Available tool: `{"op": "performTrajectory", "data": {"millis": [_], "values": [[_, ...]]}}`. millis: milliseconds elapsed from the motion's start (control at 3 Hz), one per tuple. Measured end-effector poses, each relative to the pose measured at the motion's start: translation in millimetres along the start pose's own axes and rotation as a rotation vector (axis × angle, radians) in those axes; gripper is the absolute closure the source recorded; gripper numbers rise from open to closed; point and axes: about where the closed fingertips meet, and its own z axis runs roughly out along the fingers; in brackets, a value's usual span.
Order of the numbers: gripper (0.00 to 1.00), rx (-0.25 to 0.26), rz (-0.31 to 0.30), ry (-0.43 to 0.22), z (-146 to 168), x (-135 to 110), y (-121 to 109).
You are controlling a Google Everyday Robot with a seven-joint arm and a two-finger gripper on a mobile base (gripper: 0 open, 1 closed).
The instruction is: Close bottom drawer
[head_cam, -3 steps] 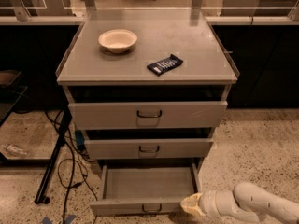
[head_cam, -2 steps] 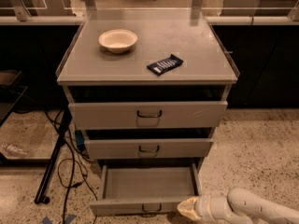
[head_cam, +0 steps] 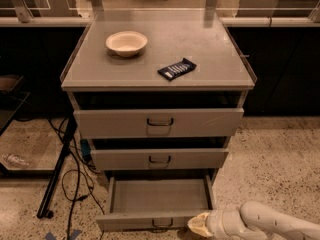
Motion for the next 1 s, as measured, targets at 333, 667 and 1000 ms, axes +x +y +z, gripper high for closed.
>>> {"op": "performTrajectory", "data": {"millis": [333,667,1000], "values": [[1.00,-0.059,-0.037,0.039,28.4,19.7,2.2],[1.00,-0.090,-0.042,0.055,59.8,43.3,4.1],[1.00,-0.080,-0.044,0.054,83.1,60.5,-0.6]]}}
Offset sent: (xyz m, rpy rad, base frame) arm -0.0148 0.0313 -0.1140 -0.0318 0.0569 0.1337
